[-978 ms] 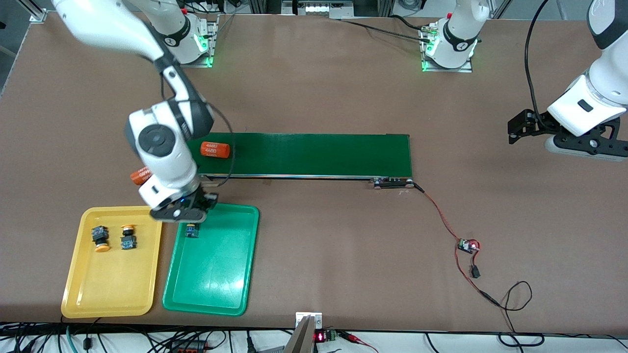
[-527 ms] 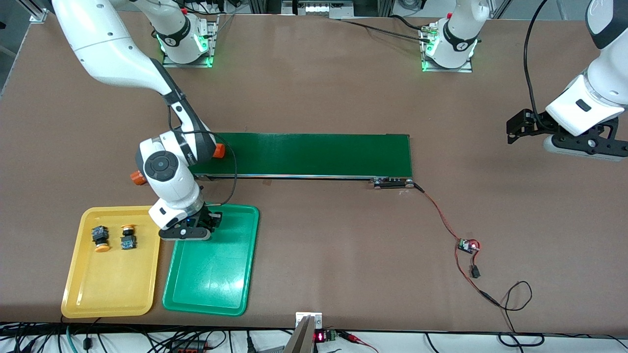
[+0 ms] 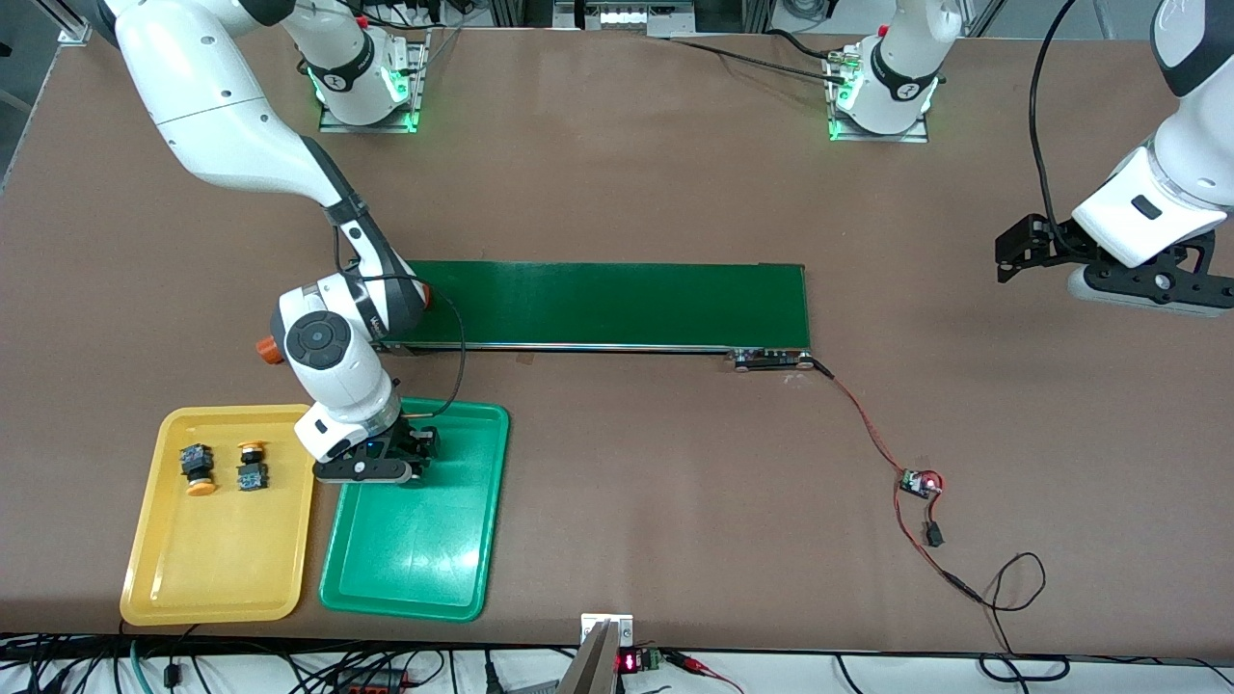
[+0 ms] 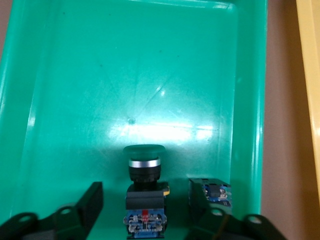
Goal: Sort buttons by color to trays
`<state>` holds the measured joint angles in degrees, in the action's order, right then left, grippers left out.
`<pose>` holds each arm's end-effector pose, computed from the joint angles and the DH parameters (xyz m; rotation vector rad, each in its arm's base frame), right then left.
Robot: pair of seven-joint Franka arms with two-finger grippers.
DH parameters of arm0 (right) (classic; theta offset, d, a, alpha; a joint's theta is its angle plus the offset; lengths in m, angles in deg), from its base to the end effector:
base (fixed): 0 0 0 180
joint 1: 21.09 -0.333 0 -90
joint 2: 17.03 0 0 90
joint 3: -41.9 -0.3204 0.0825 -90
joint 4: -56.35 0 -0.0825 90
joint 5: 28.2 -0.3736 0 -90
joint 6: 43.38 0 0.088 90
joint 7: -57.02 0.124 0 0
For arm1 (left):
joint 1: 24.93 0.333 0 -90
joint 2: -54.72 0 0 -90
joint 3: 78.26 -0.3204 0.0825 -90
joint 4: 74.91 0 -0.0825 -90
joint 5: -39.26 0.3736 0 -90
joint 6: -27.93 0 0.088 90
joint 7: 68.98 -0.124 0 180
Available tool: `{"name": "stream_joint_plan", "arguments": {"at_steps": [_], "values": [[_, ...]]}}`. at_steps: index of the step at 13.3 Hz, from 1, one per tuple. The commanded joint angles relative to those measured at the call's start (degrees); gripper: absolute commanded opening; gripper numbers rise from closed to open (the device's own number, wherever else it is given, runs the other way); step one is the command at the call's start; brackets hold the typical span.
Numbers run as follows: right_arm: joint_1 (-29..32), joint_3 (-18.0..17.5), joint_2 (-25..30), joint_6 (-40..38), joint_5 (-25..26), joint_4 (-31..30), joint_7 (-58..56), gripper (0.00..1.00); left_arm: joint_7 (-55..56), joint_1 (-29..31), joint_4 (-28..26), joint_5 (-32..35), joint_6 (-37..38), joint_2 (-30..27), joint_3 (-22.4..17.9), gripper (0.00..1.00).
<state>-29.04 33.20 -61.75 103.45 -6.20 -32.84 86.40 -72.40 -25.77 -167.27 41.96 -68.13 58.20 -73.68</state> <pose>0.6985 0.1924 0.2066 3.0713 0.0288 0.4288 0.5684 -0.0473 0.5684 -3.0898 0.2462 -0.0074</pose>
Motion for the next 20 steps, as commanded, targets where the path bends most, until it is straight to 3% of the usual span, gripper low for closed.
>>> {"name": "stream_joint_plan", "arguments": {"at_steps": [1,7,11,15,20], "values": [[-0.3,0.08,1.03,-0.4,0.33,0.95,-0.02,1.0,0.6,0.14,1.3,0.91,1.14,0.38,0.17,1.0],[3.38,-0.35,15.43,-19.97,-0.81,-2.03,-2.29,1.0,0.6,0.14,1.39,0.91,1.15,0.38,0.17,1.0],[7.86,-0.18,25.81,-32.64,-15.29,-3.35,-17.4,1.0,0.6,0.05,1.47,0.91,1.15,0.38,0.26,1.0],[11.03,-0.01,36.0,-45.45,-16.28,-7.22,-20.4,1.0,0.6,0.14,1.39,0.91,1.32,0.47,0.26,1.0],[11.91,6.93,44.28,-49.62,-20.41,-13.28,-29.28,1.0,0.6,0.14,1.39,0.91,1.41,0.47,0.26,1.0]]}}
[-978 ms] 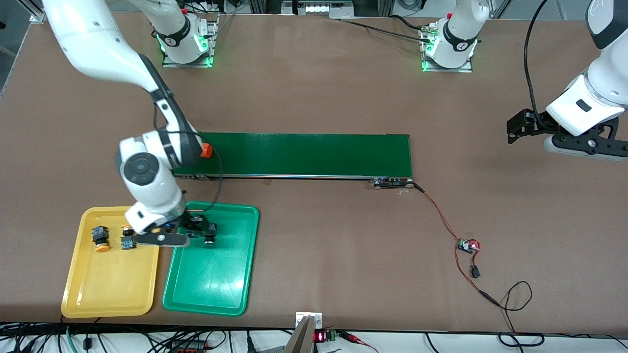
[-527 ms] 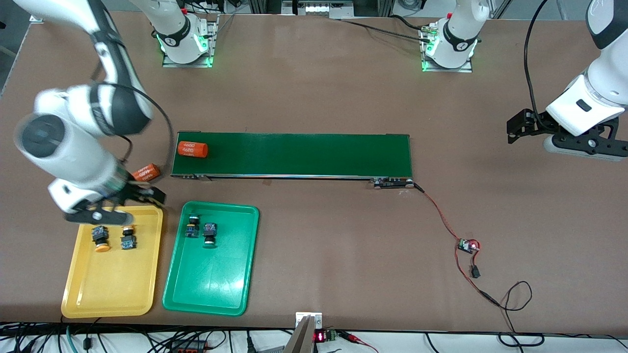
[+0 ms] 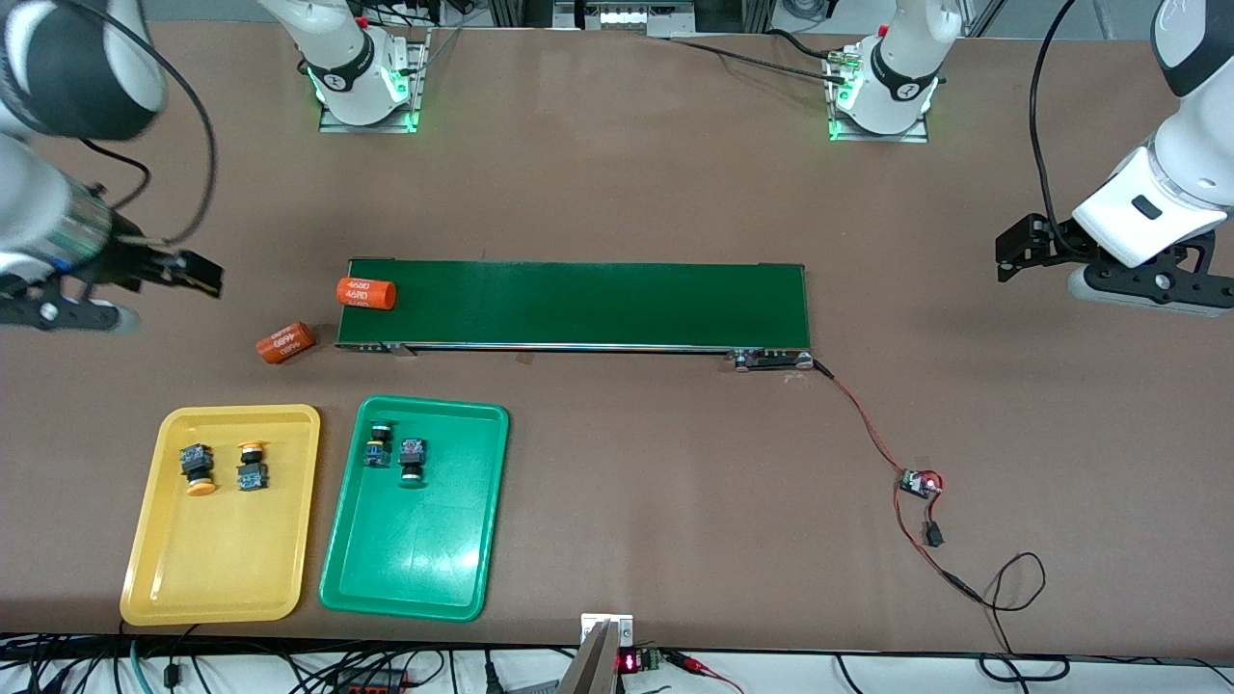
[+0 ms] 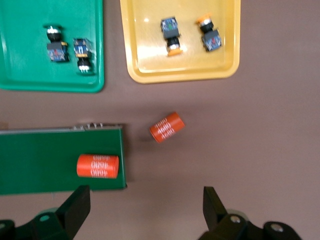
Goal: Sort buttons by color to trays
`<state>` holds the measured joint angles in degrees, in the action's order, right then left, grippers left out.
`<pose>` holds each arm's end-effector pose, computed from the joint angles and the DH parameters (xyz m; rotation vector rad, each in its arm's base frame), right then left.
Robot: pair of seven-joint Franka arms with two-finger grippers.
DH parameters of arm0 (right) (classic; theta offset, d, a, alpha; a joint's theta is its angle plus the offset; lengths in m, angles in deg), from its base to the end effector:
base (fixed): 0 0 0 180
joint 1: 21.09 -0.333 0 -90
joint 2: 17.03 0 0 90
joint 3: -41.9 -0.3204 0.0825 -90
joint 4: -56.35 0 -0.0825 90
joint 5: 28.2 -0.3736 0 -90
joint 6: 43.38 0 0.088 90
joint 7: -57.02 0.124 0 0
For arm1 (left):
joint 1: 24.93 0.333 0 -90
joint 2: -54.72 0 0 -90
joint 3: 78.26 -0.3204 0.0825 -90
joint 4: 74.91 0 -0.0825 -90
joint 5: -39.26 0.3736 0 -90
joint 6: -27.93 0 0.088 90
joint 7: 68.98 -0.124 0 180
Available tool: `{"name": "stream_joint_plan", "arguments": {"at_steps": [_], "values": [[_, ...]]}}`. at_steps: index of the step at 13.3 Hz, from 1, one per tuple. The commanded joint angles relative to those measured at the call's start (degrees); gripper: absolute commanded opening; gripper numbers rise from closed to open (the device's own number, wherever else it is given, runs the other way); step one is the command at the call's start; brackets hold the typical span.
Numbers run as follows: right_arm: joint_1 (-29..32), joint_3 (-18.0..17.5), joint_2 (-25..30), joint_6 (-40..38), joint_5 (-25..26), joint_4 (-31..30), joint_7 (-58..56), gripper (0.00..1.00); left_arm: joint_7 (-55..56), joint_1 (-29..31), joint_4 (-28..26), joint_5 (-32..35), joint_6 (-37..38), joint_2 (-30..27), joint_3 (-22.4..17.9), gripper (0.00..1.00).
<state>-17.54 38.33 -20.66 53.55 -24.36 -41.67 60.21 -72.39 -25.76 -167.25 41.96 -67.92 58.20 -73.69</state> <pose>0.5627 -0.0082 0.5224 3.0739 -0.0683 -0.1238 0.5680 -0.0470 0.5682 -3.0899 0.2452 -0.0023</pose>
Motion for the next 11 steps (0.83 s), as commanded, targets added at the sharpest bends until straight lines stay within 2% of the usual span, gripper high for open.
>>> {"name": "stream_joint_plan", "arguments": {"at_steps": [1,11], "values": [[0.06,3.12,3.72,-1.29,-2.51,-4.19,-3.27,1.0,0.6,0.13,1.37,0.91,1.2,0.47,0.27,1.0],[-1.44,3.75,4.43,-11.14,-2.6,-1.03,-2.4,1.0,0.6,0.13,1.37,0.91,1.2,0.47,0.18,1.0]]}}
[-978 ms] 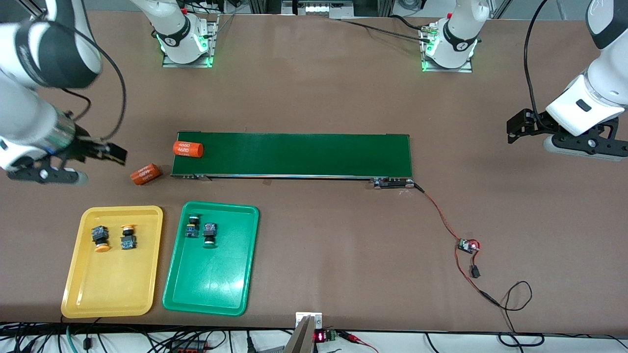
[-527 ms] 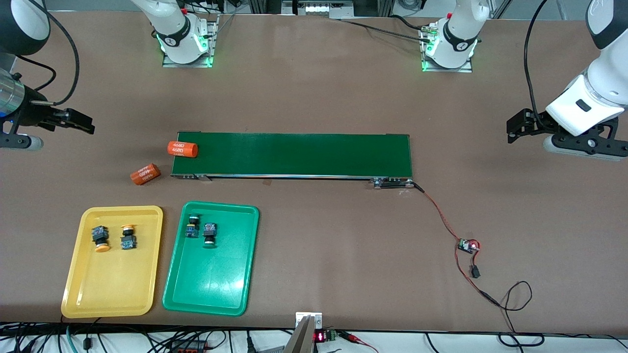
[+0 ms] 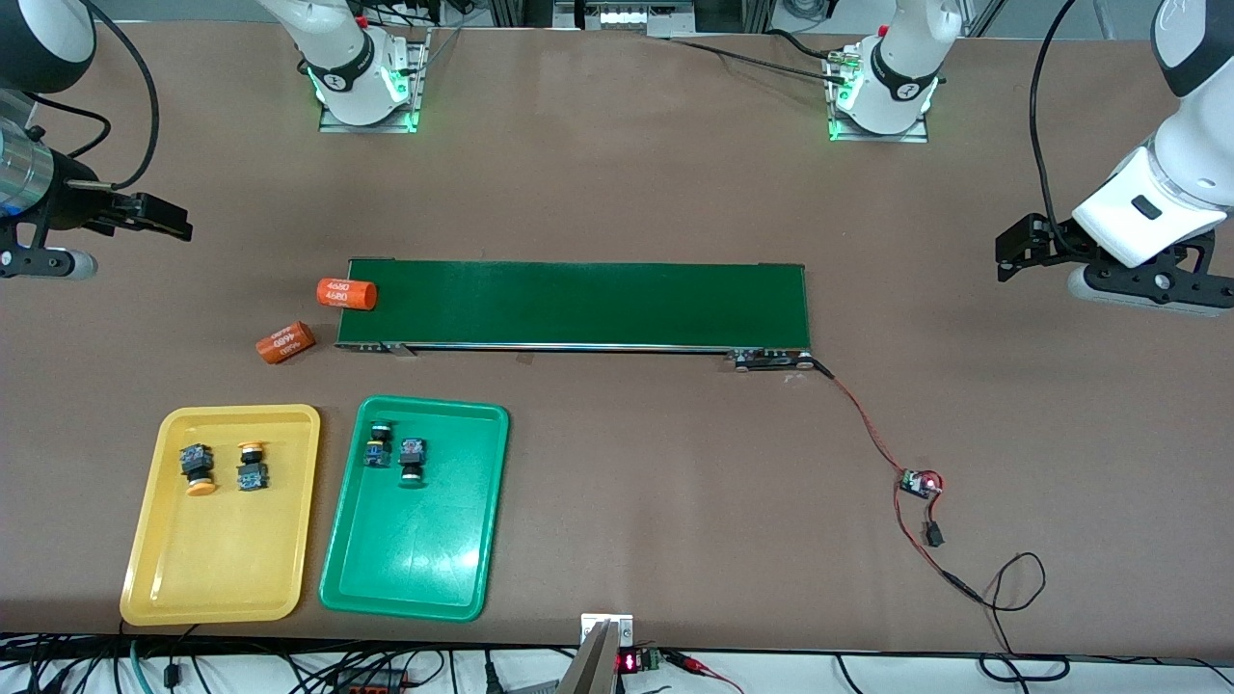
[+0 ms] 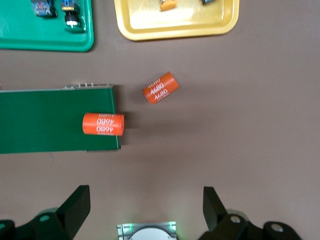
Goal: Sort buttons by color to trays
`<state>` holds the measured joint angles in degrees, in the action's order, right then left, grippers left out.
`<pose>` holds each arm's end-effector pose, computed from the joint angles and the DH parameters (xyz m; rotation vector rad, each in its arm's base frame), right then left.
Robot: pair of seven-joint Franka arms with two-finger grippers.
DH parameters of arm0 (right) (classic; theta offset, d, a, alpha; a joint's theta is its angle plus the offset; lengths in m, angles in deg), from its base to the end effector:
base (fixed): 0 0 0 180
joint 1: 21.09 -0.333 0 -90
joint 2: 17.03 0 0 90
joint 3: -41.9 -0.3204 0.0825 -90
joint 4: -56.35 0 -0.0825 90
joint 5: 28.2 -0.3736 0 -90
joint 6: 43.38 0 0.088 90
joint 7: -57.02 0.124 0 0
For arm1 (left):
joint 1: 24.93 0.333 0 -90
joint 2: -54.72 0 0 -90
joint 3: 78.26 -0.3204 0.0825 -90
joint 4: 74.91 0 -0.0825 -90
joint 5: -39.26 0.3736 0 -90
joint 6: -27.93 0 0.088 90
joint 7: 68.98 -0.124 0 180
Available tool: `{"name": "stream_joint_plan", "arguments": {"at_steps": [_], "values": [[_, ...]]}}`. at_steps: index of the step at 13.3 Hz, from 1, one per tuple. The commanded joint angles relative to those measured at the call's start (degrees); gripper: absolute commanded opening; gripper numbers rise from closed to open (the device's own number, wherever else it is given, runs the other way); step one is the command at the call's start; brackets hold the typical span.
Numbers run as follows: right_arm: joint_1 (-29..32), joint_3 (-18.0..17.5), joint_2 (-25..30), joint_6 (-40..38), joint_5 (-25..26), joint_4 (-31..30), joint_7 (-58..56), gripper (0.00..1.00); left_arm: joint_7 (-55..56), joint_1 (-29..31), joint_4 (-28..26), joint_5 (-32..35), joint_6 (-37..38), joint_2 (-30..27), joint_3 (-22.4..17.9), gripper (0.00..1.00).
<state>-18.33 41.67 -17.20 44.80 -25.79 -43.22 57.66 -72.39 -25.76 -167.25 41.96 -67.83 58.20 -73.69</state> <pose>0.5263 -0.0286 0.5323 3.0860 -0.0809 -0.3135 0.5678 -0.0470 0.5681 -3.0898 0.2452 0.0002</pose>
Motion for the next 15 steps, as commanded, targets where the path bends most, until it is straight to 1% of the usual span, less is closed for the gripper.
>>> {"name": "stream_joint_plan", "arguments": {"at_steps": [1,3,6,11,15], "values": [[-1.17,0.14,0.88,-2.22,-1.17,0.69,0.41,1.0,0.6,0.13,1.37,0.91,1.11,0.47,0.1,1.0],[-3.1,-0.82,0.61,-1.96,-1.35,1.83,0.68,1.0,0.6,0.13,1.37,0.91,1.11,0.47,0.09,1.0],[-4.15,-2.41,0.35,-1.17,-1.44,2.28,0.68,1.0,0.6,0.13,1.37,0.91,1.11,0.47,0.09,1.0],[-5.48,-2.41,-0.44,-0.99,-1.35,3.16,0.77,1.0,0.6,0.13,1.37,0.91,1.11,0.47,0.09,1.0],[-6.8,-2.41,-0.79,-0.99,-1.35,3.16,2.97,1.0,0.6,0.13,1.28,0.91,1.11,0.47,0.01,1.0]]}}
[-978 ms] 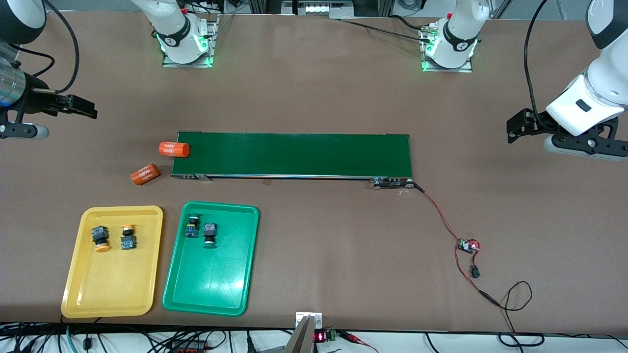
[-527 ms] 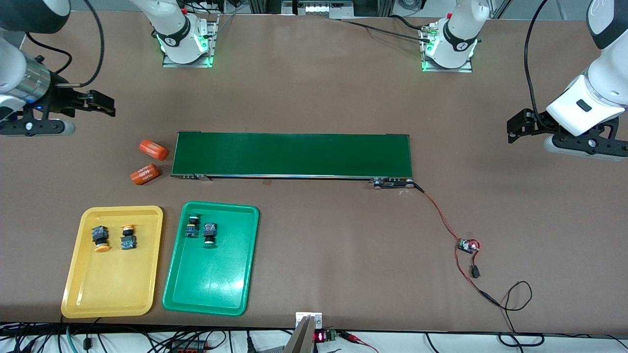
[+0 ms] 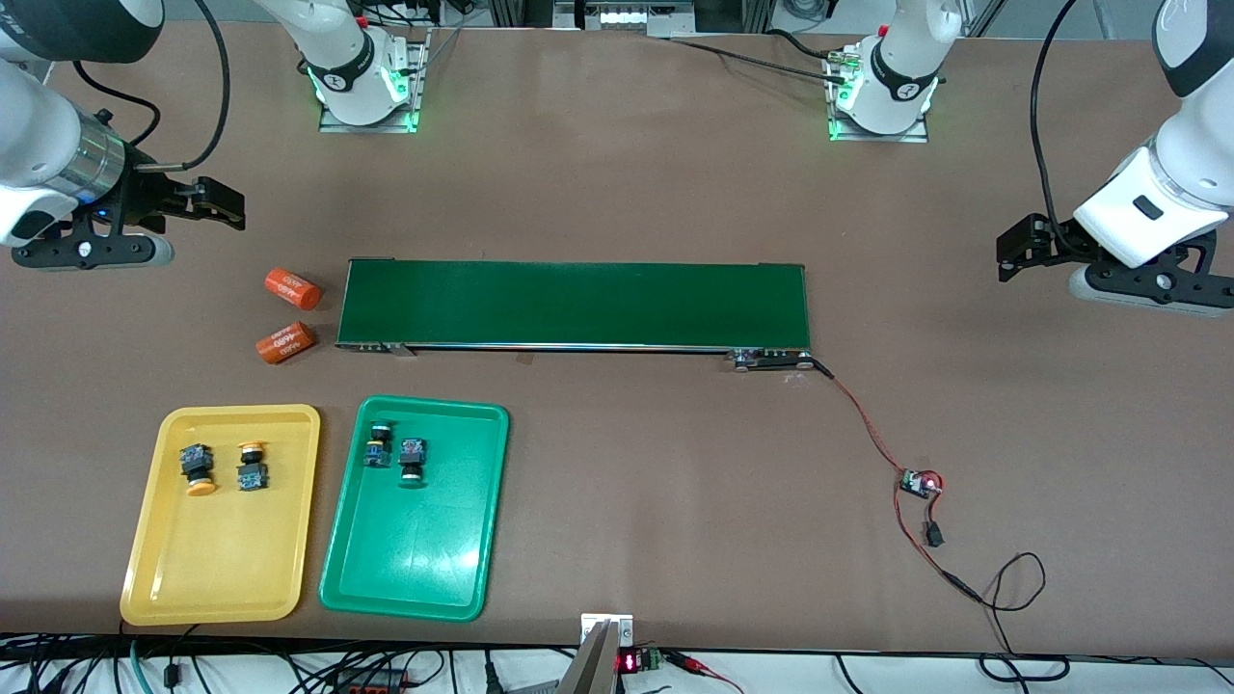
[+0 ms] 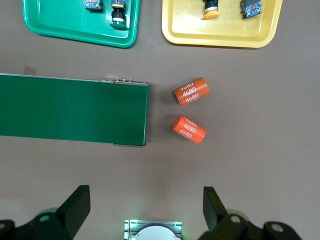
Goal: Sort buttons by color to trays
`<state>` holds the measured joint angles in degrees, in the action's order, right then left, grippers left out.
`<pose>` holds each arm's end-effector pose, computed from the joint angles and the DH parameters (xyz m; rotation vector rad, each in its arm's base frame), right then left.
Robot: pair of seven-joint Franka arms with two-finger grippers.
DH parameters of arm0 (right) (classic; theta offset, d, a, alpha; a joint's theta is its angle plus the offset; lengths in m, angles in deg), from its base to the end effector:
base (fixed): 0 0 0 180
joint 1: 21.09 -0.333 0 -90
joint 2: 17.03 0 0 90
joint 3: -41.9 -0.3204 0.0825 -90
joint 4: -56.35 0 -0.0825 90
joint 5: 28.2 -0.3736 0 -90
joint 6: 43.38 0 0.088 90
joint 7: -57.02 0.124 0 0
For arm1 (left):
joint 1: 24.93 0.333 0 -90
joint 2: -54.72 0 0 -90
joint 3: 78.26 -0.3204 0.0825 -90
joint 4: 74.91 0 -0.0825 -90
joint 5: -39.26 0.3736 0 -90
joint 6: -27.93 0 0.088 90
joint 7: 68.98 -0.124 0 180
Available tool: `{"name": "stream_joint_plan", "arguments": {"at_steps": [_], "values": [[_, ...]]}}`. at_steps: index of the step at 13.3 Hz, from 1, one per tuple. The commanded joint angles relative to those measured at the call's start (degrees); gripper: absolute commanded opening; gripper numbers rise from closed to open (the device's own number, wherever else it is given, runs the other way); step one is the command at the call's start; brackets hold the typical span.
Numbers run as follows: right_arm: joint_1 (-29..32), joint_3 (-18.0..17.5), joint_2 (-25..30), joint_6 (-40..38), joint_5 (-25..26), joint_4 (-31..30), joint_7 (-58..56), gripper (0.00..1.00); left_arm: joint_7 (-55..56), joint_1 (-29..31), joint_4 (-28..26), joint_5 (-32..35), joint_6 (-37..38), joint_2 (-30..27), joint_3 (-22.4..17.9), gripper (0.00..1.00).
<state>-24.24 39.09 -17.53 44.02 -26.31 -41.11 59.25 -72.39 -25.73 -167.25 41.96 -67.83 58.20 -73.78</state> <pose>0.5281 0.0508 0.5447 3.0816 0.1028 -0.2806 0.5679 -0.0459 0.5681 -3.0900 0.2419 0.0003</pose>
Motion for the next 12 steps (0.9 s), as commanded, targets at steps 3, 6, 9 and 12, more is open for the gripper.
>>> {"name": "stream_joint_plan", "arguments": {"at_steps": [3,6,9,12], "values": [[-0.89,0.17,-0.46,-0.65,-0.75,1.22,3.55,1.0,0.6,0.09,1.28,0.91,1.1,0.47,0.1,1.0],[-1.5,0.17,-0.55,-1.1,-0.66,1.48,5.77,1.0,0.6,0.18,1.28,0.91,1.1,0.47,0.1,1.0],[-1.42,0.17,-0.55,-1.1,-0.66,1.48,5.51,1.0,0.6,0.18,1.28,0.91,1.1,0.47,0.01,1.0],[-1.24,0.26,-0.55,-1.1,-0.66,1.4,5.07,1.0,0.51,0.18,1.28,0.91,1.1,0.47,0.01,1.0]]}}
